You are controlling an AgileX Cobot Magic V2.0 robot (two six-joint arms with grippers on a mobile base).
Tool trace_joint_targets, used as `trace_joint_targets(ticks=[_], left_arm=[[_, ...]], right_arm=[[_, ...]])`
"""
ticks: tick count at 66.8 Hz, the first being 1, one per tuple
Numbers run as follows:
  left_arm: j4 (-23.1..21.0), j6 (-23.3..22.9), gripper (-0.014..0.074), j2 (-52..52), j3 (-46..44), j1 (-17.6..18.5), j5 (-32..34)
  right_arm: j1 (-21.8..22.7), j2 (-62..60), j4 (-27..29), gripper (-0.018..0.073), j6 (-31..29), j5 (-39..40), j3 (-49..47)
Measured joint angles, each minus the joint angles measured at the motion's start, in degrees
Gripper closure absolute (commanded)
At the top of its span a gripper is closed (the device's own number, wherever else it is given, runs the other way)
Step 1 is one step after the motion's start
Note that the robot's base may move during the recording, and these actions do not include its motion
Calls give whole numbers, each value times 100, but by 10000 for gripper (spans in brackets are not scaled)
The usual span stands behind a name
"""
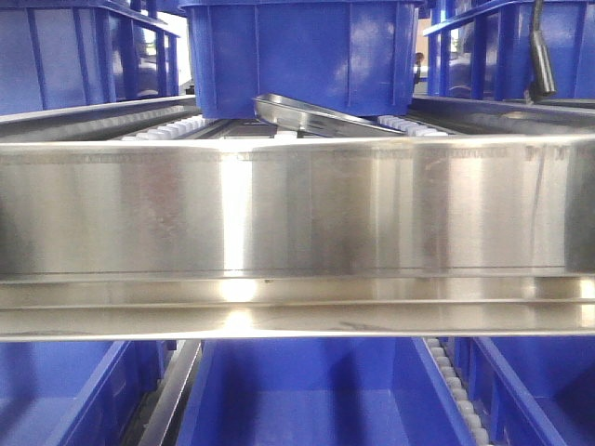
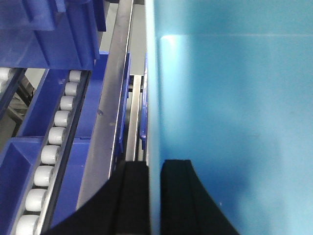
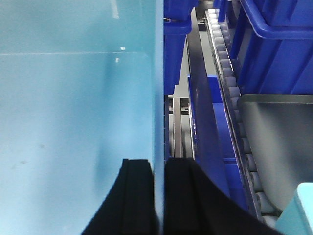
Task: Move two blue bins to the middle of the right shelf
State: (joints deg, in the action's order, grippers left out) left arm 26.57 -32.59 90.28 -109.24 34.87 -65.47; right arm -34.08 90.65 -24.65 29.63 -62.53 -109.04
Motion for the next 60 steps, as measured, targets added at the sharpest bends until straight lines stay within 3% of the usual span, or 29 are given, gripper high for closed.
trace_joint_targets(ticks=[29,60], left_arm=[[-13,-143,708,0,-178,0,24],[22,11,708,0,-309,0,-122]], right_arm=[[0,0,-10,726,0,10,0],[0,-4,0,726,0,98,0]])
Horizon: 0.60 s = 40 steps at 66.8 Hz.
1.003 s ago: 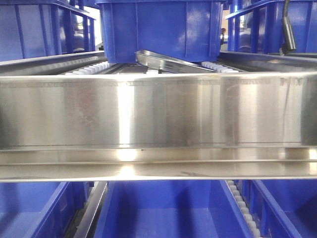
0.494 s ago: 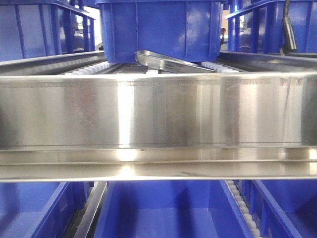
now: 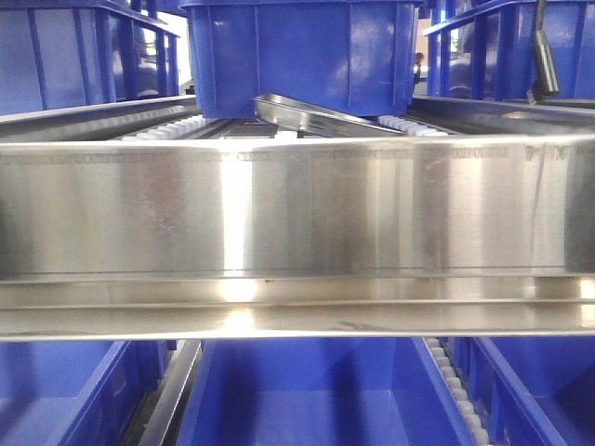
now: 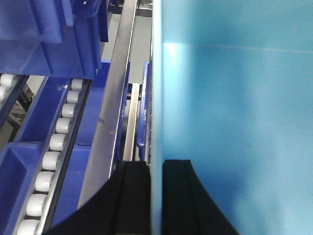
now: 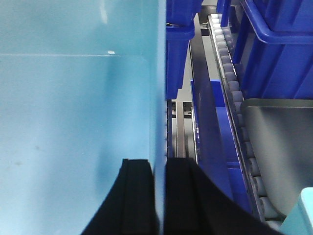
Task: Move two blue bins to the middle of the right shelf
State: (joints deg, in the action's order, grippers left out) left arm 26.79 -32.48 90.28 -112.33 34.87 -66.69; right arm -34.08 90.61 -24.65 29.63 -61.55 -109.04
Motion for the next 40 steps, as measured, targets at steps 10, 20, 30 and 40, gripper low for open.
trace_joint_targets(ticks=[10,20,30,40], left_arm=[[-11,103,708,0,0,0,0],[-11,103,708,0,0,0,11],[-1,103,708,0,0,0,22],[-1,103,708,0,0,0,22]], right_arm=[[0,0,12,726,0,0,0],[0,0,12,726,0,0,0],[0,0,12,726,11,0,0],[0,0,12,726,11,0,0]])
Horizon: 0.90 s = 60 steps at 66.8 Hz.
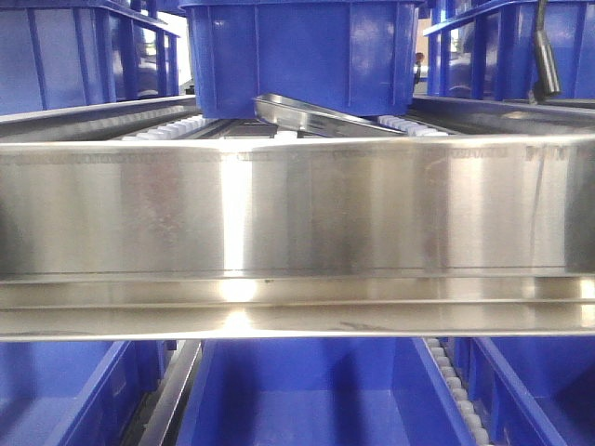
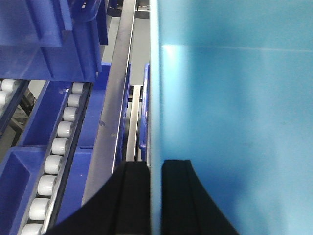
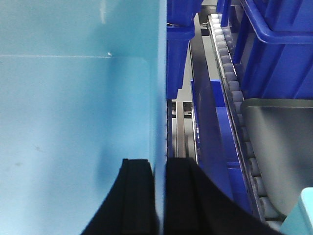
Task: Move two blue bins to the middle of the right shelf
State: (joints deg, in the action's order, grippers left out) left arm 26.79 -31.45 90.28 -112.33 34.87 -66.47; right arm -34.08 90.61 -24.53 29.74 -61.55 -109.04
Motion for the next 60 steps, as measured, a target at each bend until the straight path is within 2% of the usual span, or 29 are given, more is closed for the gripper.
trace_joint_targets(ticks=[60], left_arm=[[21,10,708,0,0,0,7]], right_arm=[[0,0,0,726,0,43,0]])
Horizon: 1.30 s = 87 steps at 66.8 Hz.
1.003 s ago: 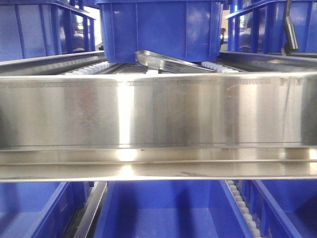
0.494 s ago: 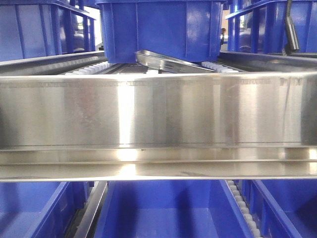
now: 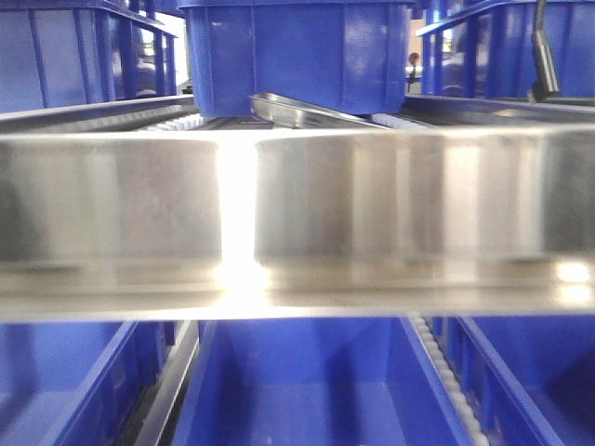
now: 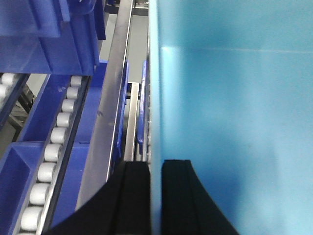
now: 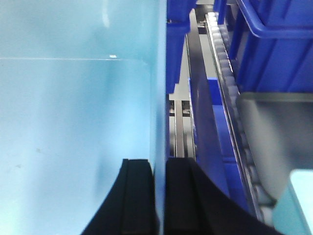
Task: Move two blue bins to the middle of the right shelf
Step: 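Drive backward and turn away from the shelf holding the bin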
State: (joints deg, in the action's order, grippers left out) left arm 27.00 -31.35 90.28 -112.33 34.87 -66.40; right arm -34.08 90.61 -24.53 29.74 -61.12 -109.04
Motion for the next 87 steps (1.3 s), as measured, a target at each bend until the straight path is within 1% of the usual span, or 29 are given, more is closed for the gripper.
trace_joint_targets(ticks=[31,87], left_arm=[[46,0,708,0,0,-7,213],[65,0,708,0,0,-12,225]], right_arm=[[0,-9,-47,726,0,95,0],[0,-9,-57,726,0,117,0]])
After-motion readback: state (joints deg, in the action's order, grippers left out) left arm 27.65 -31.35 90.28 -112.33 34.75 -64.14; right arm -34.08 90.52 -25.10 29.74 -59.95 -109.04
